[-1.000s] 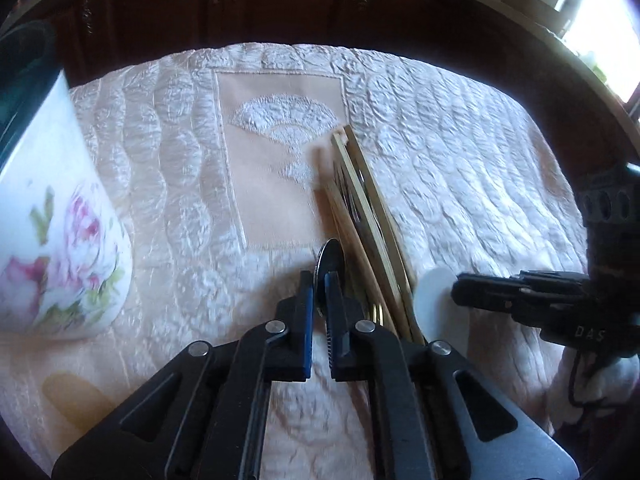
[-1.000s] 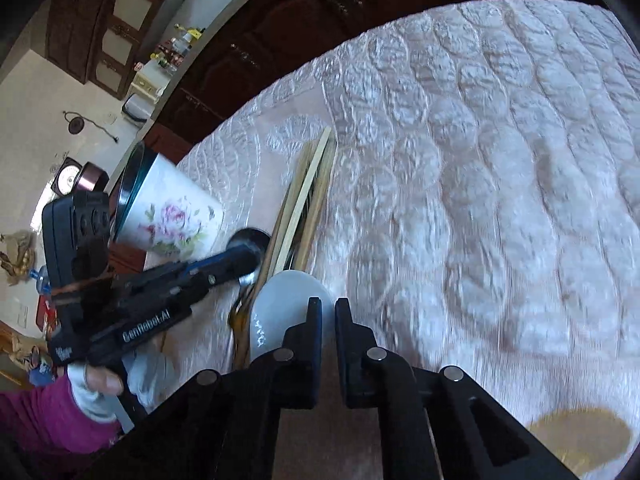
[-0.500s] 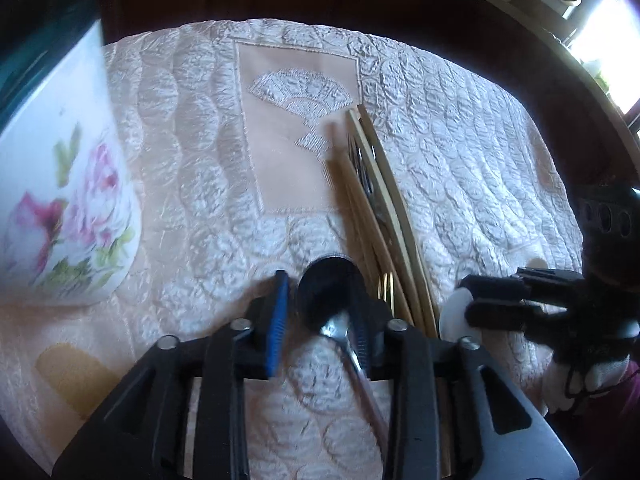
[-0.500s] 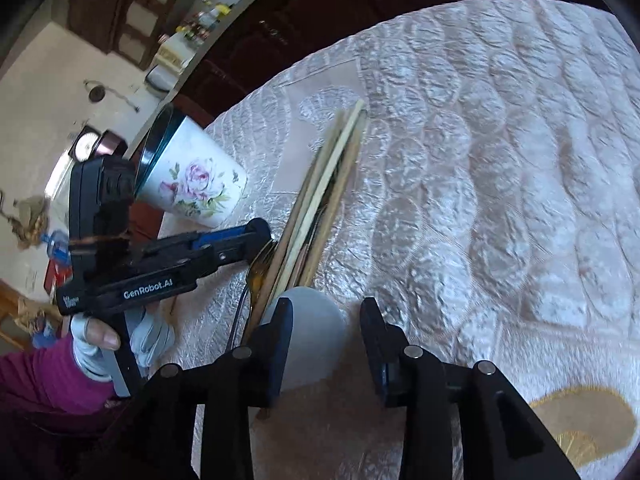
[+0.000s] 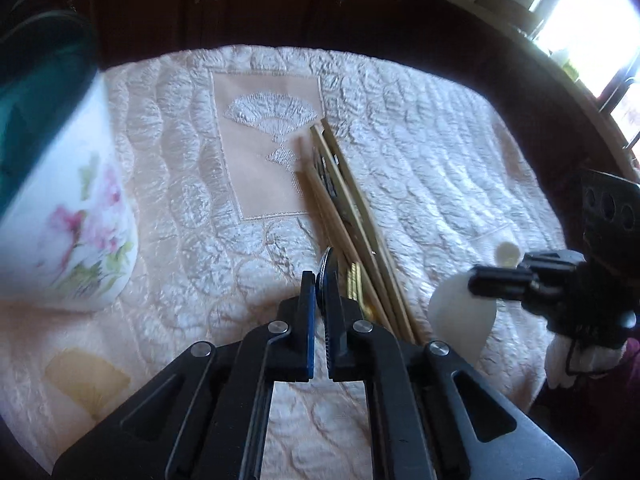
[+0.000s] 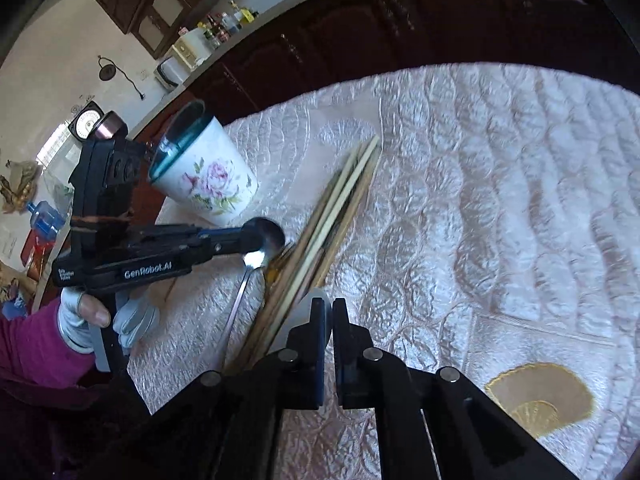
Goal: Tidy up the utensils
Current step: 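Lift both spoons and carry them over the teal-rimmed utensil holder, then open both tools to drop the spoons into the holder, then withdraw, then grasp a wooden chopstick with the left tool while the right tool grasps another, then lift both chopsticks upright and carry them over the utensil holder, then lower the chopsticks into the holder and open both tools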
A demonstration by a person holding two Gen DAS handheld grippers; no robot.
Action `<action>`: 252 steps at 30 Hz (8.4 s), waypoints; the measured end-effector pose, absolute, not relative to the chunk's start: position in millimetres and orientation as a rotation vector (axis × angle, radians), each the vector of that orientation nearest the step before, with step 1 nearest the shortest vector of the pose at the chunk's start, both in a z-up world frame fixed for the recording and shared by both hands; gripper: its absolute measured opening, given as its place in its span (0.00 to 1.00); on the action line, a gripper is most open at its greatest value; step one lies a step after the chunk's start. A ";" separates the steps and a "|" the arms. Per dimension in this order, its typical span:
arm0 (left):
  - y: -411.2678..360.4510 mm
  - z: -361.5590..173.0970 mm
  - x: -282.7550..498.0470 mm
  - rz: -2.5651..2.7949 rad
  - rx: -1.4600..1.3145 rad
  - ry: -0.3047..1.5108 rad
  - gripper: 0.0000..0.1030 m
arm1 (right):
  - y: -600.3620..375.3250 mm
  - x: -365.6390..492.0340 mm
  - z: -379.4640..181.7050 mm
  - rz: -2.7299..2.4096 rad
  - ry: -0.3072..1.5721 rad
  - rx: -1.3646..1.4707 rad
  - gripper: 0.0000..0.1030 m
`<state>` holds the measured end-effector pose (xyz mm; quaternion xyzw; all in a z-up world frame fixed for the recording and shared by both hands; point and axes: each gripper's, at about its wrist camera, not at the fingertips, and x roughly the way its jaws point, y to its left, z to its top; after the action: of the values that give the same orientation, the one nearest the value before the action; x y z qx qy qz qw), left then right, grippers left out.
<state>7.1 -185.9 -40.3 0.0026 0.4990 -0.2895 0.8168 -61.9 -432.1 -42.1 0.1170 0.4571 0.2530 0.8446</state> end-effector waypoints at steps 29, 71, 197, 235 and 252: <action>-26.6 145.5 48.9 -0.197 -0.061 0.515 0.02 | -254.2 44.8 151.7 0.388 0.432 0.040 0.02; -33.1 69.7 12.0 -0.097 -0.104 0.679 0.43 | -235.8 21.8 64.1 0.446 0.674 0.004 0.31; -145.2 57.9 -1.7 -0.634 -0.122 0.951 0.07 | -492.5 -9.3 5.2 0.190 1.015 0.253 0.05; 30.7 209.8 59.4 -0.393 -0.200 0.589 0.06 | -231.4 100.4 201.1 0.464 0.402 0.137 0.05; 20.6 206.1 87.0 -0.401 -0.187 0.609 0.06 | -244.8 115.5 133.1 0.521 0.541 0.177 0.05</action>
<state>87.0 20.6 206.1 -0.0913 0.2974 -0.1956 0.9300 115.5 -244.8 133.1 0.0865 0.2637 0.2539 0.9265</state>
